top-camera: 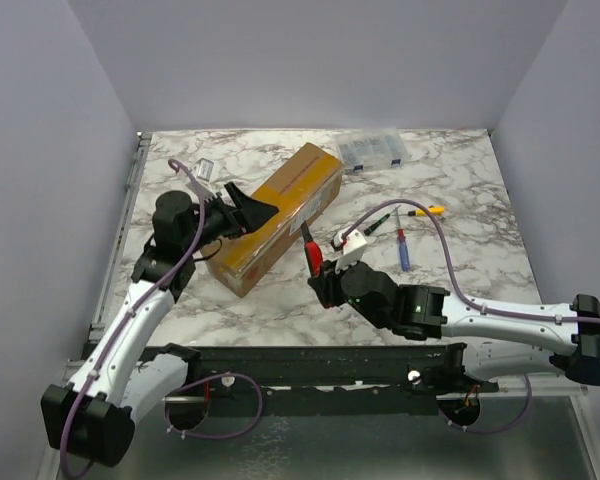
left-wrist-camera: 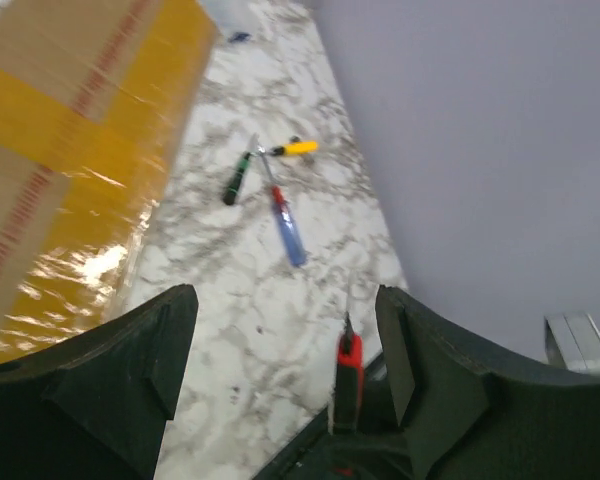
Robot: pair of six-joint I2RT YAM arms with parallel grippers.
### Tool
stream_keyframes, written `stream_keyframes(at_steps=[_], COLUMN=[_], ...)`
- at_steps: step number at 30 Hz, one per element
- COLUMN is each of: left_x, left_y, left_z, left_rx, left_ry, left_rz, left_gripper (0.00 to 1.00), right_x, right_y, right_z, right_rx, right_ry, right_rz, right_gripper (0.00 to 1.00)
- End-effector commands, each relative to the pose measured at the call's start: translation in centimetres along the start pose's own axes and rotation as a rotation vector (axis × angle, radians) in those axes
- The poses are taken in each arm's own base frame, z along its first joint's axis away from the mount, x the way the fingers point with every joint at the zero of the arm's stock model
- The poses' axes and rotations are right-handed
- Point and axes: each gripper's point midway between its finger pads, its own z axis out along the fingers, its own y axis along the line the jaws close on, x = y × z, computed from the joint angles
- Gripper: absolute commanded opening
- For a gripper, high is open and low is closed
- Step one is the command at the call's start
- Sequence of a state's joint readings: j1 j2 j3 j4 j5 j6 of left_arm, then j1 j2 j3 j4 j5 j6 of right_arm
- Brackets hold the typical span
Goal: Unpack the express box
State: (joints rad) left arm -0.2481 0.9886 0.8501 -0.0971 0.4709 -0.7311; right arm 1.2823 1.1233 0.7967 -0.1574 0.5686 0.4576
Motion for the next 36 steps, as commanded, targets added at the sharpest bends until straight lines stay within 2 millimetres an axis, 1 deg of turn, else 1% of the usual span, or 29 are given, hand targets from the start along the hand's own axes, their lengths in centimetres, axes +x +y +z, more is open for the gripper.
stream_keyframes(at_steps=[1, 6, 9, 12, 14, 15, 17, 18, 20, 21, 23, 26, 27, 28, 29, 30, 31, 32, 33, 36], left_x=[1.6, 3.3, 5.1, 6.8, 7.5, 7.9, 8.5, 8.8, 9.4, 9.7, 10.1, 9.8, 9.6, 9.5, 9.4, 9.4, 9.5, 9.6, 9.7, 10.0], left_y=[-3.7, -5.0, -5.4, -5.7, -6.2, -6.4, -6.7, -6.7, -6.8, -6.8, -6.8, -6.8, -7.0, -7.1, -7.4, -7.6, -7.7, -7.8, -7.8, -7.7], left_z=[-1.3, -1.5, -0.9, 0.0, 0.6, 1.0, 1.7, 1.9, 2.2, 2.2, 2.2, 2.2, 2.2, 2.2, 2.3, 2.3, 2.4, 2.4, 2.6, 2.6], left_rx=[0.158, 0.181, 0.179, 0.172, 0.174, 0.173, 0.172, 0.167, 0.159, 0.158, 0.159, 0.157, 0.16, 0.161, 0.166, 0.173, 0.182, 0.19, 0.193, 0.192], left_ry=[-0.062, -0.073, -0.04, -0.009, 0.009, 0.023, 0.045, 0.05, 0.057, 0.059, 0.061, 0.044, 0.042, 0.043, 0.044, 0.047, 0.052, 0.057, 0.059, 0.071], left_rz=[-0.163, -0.174, -0.174, -0.166, -0.157, -0.15, -0.134, -0.131, -0.138, -0.143, -0.149, -0.153, -0.159, -0.171, -0.185, -0.202, -0.218, -0.233, -0.244, -0.255], left_gripper=[0.79, 0.79, 0.79, 0.74, 0.71, 0.68, 0.56, 0.53, 0.49, 0.46, 0.36, 0.2, 0.14, 0.09, 0.04, 0.01, 0.0, 0.0, 0.0, 0.0], right_x=[-3.9, -4.7, -5.0, -5.4, -5.7, -5.8, -5.9, -5.9, -6.0, -6.1, -6.0, -5.6, -5.5, -5.4, -5.3, -5.1, -4.9, -4.7, -4.5, -4.4], right_y=[0.2, 0.9, 1.2, 1.5, 1.5, 1.6, 1.5, 1.5, 1.7, 1.8, 2.1, 1.8, 1.6, 1.4, 1.4, 1.4, 1.4, 1.4, 1.4, 1.1], right_z=[0.4, 0.5, 0.4, 0.4, 0.5, 0.6, 0.7, 0.7, 0.7, 0.7, 0.7, 1.0, 1.0, 1.0, 0.9, 1.0, 1.0, 1.1, 1.3, 1.5], right_rx=[0.042, 0.024, 0.017, 0.002, 0.006, 0.007, 0.02, 0.022, 0.015, 0.008, -0.003, 0.015, 0.024, 0.032, 0.034, 0.033, 0.029, 0.026, 0.025, 0.058], right_ry=[-0.099, -0.104, -0.103, -0.12, -0.127, -0.125, -0.122, -0.124, -0.13, -0.131, -0.124, -0.112, -0.109, -0.106, -0.104, -0.099, -0.098, -0.101, -0.103, -0.097], right_rz=[0.003, -0.003, 0.013, 0.019, 0.008, 0.003, -0.003, 0.0, 0.009, 0.016, 0.019, 0.008, 0.004, 0.003, 0.003, 0.005, 0.004, 0.002, 0.002, 0.015], right_gripper=[0.0, 0.0, 0.0, 0.0, 0.0, 0.0, 0.0, 0.0, 0.0, 0.0, 0.0, 0.0, 0.05, 0.15, 0.32, 0.52, 0.76, 0.95, 0.99, 1.0])
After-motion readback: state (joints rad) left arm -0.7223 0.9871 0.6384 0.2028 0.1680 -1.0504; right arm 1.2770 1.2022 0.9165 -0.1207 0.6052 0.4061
